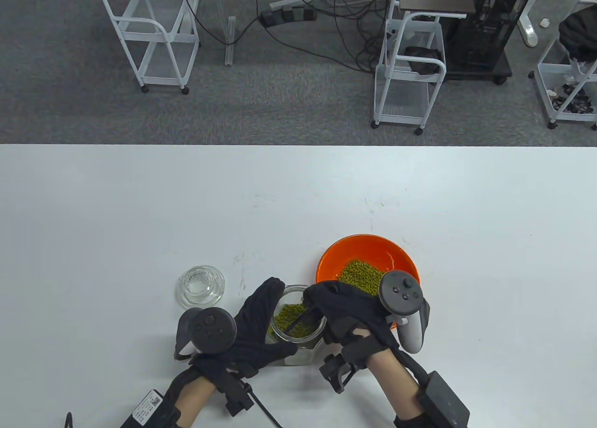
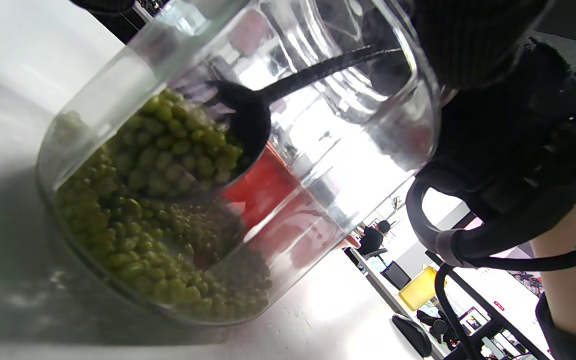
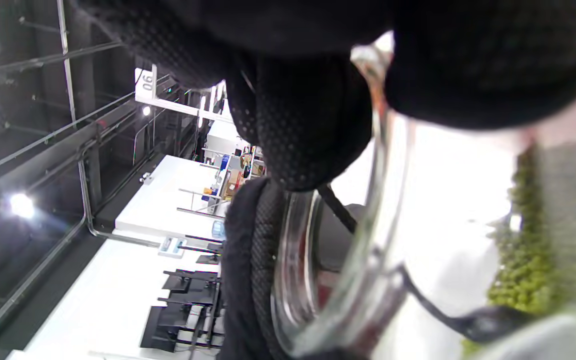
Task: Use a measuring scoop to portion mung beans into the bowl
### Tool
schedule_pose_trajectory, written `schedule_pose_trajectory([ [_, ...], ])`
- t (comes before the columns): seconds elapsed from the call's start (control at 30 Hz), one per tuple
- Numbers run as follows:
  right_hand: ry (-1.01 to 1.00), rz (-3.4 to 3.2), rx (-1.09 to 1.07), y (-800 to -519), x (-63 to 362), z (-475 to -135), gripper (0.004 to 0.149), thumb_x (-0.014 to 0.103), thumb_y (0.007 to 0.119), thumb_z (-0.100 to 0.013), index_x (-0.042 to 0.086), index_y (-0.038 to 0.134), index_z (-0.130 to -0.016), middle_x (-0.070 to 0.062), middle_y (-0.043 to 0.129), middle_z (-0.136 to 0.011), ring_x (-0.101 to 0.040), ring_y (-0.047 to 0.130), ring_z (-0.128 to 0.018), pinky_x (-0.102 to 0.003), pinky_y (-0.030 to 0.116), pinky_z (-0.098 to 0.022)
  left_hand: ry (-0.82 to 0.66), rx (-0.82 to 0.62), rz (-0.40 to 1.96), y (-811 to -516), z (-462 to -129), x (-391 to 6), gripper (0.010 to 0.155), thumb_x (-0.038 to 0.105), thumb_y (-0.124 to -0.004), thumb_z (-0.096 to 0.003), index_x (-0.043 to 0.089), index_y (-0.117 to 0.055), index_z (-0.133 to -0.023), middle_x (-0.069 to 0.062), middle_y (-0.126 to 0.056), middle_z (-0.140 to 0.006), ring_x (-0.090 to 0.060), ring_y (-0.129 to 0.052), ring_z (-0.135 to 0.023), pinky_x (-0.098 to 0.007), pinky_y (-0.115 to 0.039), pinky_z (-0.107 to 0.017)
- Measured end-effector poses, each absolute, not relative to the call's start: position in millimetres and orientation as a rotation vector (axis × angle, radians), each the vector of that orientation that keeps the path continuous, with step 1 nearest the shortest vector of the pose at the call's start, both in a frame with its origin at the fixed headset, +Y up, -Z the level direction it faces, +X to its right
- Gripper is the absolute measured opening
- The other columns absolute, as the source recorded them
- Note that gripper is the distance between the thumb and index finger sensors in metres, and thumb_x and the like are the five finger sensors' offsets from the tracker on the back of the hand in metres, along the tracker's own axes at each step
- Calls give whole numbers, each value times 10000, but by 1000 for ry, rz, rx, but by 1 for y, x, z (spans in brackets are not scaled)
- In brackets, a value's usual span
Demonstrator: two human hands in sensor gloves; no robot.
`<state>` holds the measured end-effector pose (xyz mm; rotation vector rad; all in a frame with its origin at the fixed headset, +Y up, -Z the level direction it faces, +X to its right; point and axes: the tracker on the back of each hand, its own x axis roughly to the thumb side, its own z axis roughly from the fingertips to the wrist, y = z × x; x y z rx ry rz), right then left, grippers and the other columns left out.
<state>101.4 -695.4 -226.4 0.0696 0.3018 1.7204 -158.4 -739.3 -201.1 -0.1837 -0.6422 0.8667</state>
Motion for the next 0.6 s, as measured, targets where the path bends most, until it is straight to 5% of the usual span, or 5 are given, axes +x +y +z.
schedule_pose_trajectory([
  [0.6, 285, 1546, -4, -704, 131, -237, 427, 405, 736, -558, 74, 918, -758, -193, 996, -466, -64, 903, -5, -352, 940, -128, -642, -184, 867, -739, -201, -158, 1107, 657, -792, -483, 180, -79, -1182, -245, -188, -1259, -538, -399, -1143, -783, -449, -730],
])
